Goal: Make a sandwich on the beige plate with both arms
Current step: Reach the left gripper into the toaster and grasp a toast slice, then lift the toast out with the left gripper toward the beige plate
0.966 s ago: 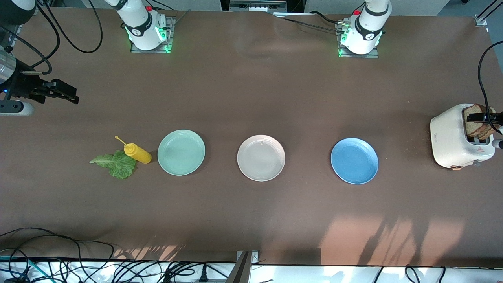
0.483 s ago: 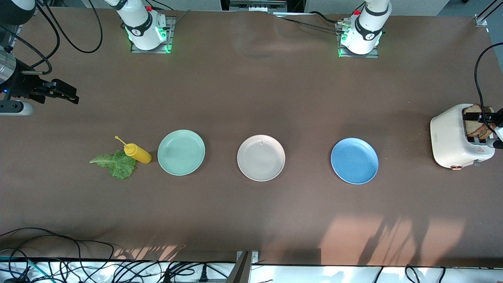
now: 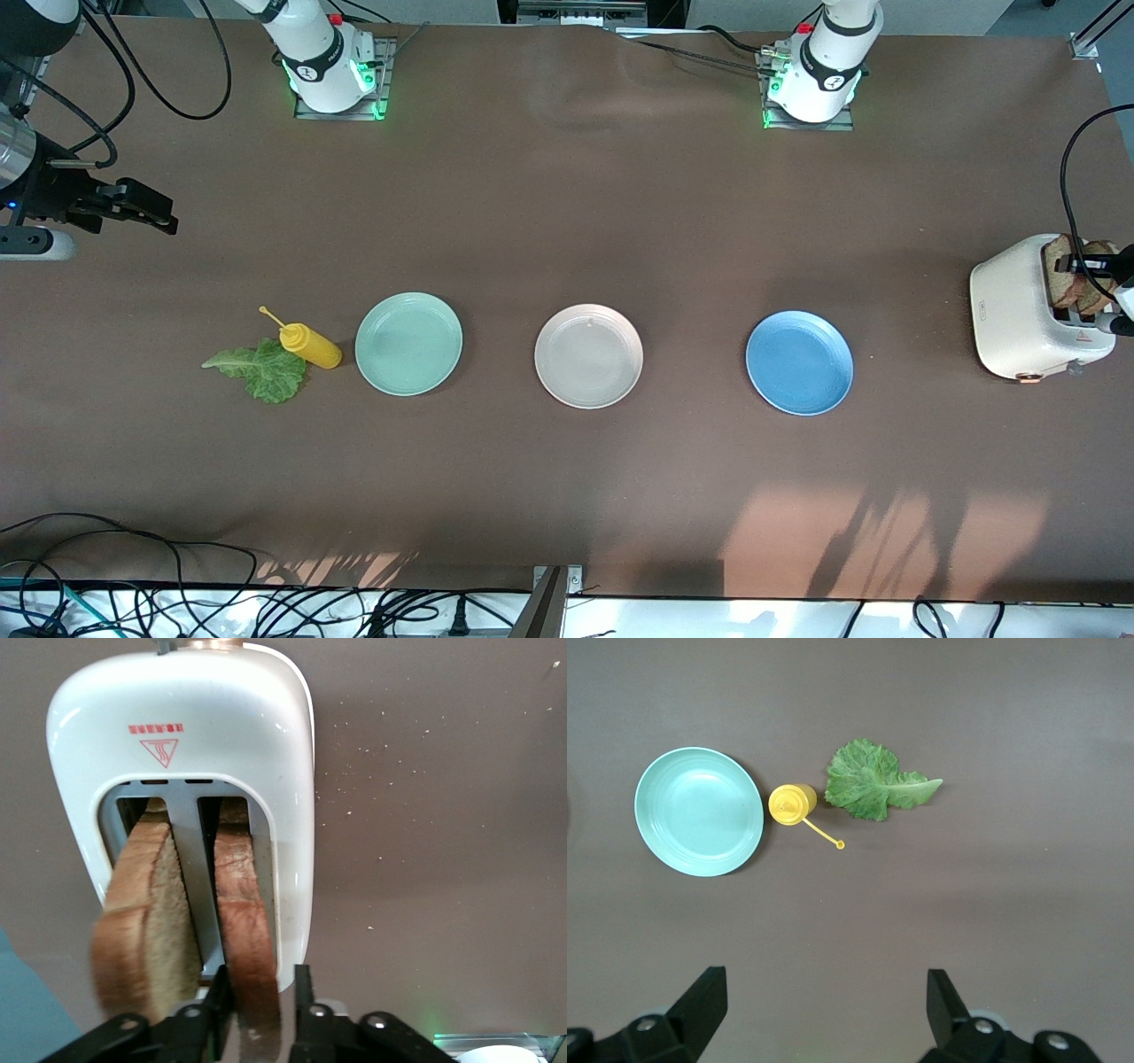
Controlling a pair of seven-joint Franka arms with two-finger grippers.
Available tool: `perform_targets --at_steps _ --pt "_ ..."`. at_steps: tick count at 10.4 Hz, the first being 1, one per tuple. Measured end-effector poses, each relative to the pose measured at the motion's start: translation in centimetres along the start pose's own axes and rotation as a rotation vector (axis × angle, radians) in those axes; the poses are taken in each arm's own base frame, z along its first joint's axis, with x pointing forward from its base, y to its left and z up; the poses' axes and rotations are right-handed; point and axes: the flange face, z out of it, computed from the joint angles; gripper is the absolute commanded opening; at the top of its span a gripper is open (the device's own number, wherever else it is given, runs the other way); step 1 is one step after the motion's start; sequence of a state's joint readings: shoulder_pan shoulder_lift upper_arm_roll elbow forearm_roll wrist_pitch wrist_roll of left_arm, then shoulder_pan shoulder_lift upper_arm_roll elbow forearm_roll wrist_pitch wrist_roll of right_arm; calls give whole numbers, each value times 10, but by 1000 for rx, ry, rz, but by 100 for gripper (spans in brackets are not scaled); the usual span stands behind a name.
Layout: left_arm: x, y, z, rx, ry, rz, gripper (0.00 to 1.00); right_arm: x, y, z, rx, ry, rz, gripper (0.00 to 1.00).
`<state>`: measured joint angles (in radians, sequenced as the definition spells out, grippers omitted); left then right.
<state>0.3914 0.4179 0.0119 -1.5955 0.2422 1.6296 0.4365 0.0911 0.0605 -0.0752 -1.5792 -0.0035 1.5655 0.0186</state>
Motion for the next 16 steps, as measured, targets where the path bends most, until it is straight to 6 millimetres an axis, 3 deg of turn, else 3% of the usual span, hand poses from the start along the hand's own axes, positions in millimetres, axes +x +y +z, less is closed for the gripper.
perform_targets --at_steps 3,5,8,10,12,14,16 --pt "0 -1 -3 4 6 1 0 0 0 0 0 0 0 100" --pt "1 0 -17 16 32 2 0 0 0 0 0 0 0 100" --pt "-8 18 -79 28 61 20 0 0 1 0 0 0 1 100" --pt "-12 54 -130 38 98 67 0 0 1 0 0 0 1 100" --pt "-10 104 -162 4 127 35 0 0 1 0 0 0 1 100" --pt "0 161 -175 -112 153 -101 0 0 1 0 0 0 2 100" --pt "15 237 -180 -206 131 -219 0 0 1 0 0 0 2 100"
